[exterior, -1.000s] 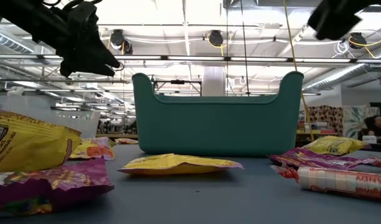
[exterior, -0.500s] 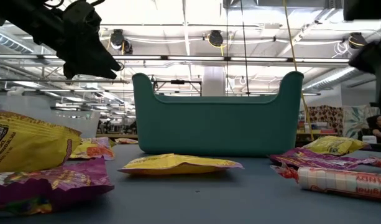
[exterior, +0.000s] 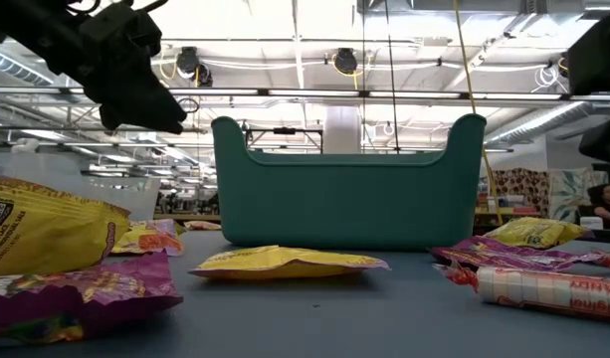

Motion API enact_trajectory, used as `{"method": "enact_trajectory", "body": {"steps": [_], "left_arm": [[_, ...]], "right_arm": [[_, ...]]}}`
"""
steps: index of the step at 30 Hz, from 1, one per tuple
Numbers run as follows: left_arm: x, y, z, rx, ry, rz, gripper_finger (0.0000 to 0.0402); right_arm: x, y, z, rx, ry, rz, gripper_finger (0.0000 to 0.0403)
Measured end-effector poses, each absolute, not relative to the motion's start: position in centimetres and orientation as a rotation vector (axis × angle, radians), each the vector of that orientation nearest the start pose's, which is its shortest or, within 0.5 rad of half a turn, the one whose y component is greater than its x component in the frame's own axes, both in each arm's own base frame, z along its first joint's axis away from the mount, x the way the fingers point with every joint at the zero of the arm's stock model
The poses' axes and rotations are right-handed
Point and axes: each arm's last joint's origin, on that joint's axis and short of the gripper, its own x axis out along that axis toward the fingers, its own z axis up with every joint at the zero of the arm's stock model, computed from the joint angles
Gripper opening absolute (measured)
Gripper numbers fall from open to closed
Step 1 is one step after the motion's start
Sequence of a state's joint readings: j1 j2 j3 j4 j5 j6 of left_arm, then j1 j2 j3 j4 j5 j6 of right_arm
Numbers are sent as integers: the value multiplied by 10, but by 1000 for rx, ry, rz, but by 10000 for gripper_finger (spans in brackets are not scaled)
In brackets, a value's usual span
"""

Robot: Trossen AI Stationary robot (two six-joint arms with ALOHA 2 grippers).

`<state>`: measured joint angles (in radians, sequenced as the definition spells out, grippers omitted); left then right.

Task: Sort candy
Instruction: Put the orange candy into the transparent bin

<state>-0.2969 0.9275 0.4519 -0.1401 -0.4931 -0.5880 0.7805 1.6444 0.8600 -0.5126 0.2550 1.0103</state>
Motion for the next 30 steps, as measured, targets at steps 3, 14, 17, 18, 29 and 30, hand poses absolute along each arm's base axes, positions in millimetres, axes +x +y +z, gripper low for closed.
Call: {"method": "enact_trajectory", "body": {"steps": [3, 14, 17, 18, 29, 30], "left_arm": [[179, -42, 202, -331, 491, 338, 171], [179, -43, 202, -336, 489, 336, 171], [179, -43, 202, -336, 489, 337, 171], [179, -43, 202, -336, 488, 338, 171], [180, -44, 205, -350, 461, 328, 171], [181, -45, 206, -354, 448, 320, 171]], "right_arm": [[206, 194, 139, 234, 1205, -154, 194], [206, 195, 135, 238, 1246, -147, 110], [206, 195, 136, 239, 1249, -145, 71], [206, 195, 136, 240, 1249, -144, 58], [215, 200, 174, 172, 1159, -120, 29], [217, 201, 180, 153, 1138, -113, 34]]}}
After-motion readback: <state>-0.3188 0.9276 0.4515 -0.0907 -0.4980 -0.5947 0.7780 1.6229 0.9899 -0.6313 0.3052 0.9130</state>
